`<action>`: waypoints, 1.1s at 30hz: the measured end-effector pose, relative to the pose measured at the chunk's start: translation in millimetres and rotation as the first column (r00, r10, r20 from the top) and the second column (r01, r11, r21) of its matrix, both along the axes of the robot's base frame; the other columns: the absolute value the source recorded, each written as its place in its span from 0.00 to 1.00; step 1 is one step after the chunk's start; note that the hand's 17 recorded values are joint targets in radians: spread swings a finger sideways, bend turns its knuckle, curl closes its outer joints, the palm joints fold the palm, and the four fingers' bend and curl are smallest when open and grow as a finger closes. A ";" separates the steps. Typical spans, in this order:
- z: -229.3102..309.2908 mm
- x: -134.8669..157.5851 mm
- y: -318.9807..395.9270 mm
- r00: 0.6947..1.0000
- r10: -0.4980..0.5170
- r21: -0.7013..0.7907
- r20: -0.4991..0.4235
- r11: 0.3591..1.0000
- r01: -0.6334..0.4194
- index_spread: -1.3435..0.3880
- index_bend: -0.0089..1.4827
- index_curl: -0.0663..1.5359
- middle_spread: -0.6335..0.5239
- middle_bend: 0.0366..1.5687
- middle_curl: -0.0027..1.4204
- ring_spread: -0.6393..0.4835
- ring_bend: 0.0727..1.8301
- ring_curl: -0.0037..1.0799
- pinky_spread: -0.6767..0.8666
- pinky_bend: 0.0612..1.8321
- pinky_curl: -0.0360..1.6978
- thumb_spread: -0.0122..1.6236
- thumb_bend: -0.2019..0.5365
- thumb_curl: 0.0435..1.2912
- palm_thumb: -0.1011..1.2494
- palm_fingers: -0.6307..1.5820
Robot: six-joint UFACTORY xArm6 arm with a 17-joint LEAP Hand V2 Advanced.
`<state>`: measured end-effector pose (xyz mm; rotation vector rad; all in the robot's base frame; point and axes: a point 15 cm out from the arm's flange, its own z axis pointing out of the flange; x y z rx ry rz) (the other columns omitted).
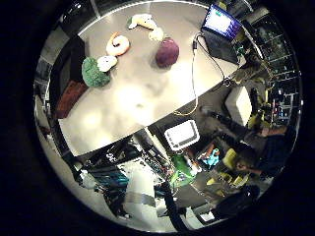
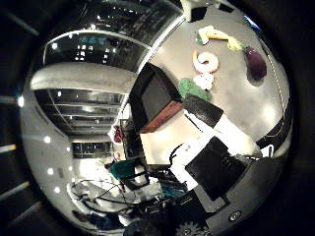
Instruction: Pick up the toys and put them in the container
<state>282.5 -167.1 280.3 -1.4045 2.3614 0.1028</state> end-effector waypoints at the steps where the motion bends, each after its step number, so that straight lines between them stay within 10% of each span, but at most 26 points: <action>1: -3.5 4.1 -5.3 1.000 -0.007 0.007 -0.009 1.000 0.007 0.52 0.14 0.28 0.56 0.10 0.20 0.69 0.07 0.20 0.71 0.07 0.15 0.68 0.25 0.29 0.67 0.48; 13: 9.1 80.7 -122.8 0.995 -0.100 -0.026 -0.023 0.995 0.099 0.59 0.08 0.22 0.60 0.11 0.22 0.73 0.12 0.22 0.71 0.14 0.18 0.68 0.22 0.25 0.55 0.40; 33: -165.0 79.3 -199.7 0.949 -0.197 -0.018 -0.245 0.980 0.199 0.67 0.11 0.19 0.73 0.13 0.23 0.81 0.13 0.23 0.75 0.25 0.20 0.62 0.23 0.19 0.38 0.32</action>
